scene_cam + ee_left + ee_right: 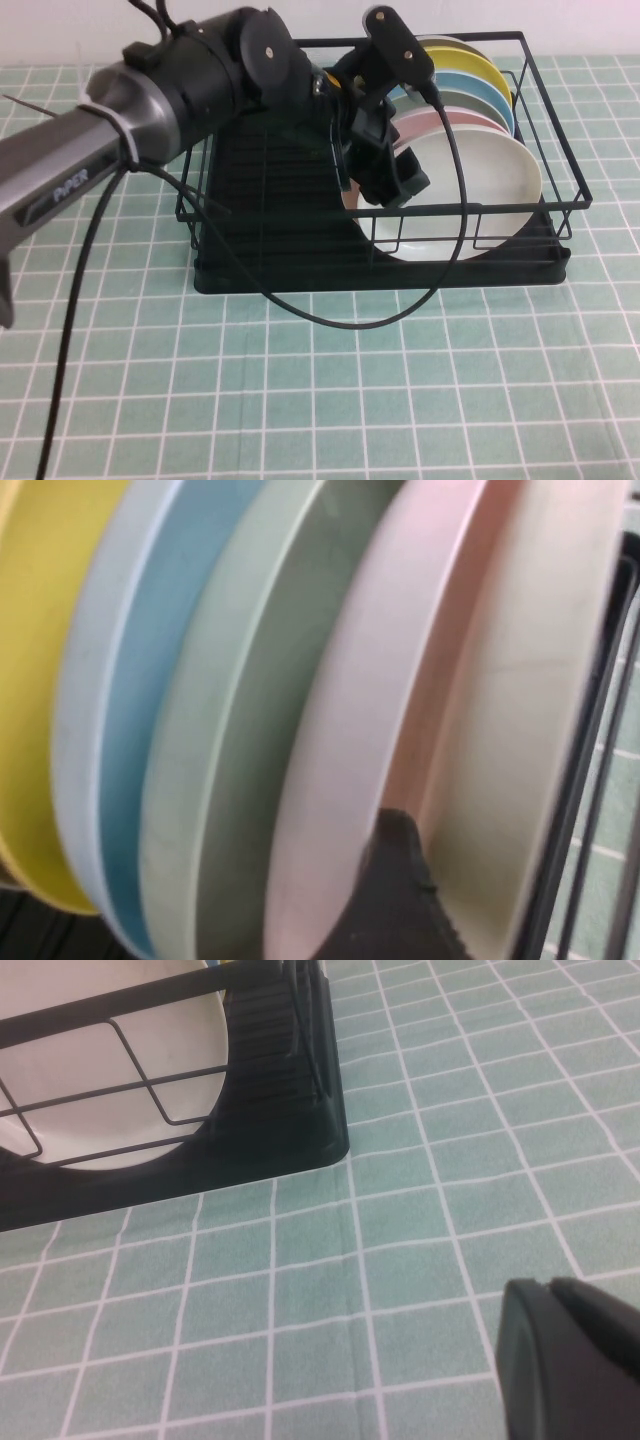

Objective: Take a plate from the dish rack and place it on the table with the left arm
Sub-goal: Grasp the plate from the shelf, then place the plate from the table

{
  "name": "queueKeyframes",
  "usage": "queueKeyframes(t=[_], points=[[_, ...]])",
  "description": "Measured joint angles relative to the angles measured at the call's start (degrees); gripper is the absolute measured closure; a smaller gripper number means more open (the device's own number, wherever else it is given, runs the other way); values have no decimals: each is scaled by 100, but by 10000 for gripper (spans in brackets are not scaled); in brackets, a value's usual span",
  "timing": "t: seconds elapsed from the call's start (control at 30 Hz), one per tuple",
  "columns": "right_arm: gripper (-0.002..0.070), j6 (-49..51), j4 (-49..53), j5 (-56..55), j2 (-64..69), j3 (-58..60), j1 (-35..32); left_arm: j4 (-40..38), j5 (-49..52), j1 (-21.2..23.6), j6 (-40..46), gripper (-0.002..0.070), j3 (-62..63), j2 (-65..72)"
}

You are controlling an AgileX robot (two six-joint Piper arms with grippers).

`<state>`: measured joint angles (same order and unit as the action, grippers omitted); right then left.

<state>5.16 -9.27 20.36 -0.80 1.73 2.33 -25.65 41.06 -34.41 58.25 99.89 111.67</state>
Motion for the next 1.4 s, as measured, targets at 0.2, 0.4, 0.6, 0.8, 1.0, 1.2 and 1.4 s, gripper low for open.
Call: queueKeyframes(t=[0.2, 0.4, 0.6, 0.8, 1.0, 1.2, 1.4], points=[[696, 0, 0, 0, 0, 0, 0, -36, -346, 0, 79, 466, 0, 256], [696, 0, 0, 0, 0, 0, 0, 296, -351, 0, 29, 610, 315, 94], [696, 0, 0, 0, 0, 0, 0, 929, 168, -12, -725, 611, 764, -711], [696, 0, 0, 0, 0, 0, 0, 974, 2178, 170, -2141, 611, 845, -1702], [696, 0, 0, 0, 0, 0, 0, -257, 2965, 746, -2788, 611, 177, -2094], [696, 0, 0, 0, 0, 0, 0, -922, 2476, 712, -2861, 611, -2306, -2747], [696, 0, 0, 0, 0, 0, 0, -1669, 670, 712, -2554, 611, -4279, -2695]])
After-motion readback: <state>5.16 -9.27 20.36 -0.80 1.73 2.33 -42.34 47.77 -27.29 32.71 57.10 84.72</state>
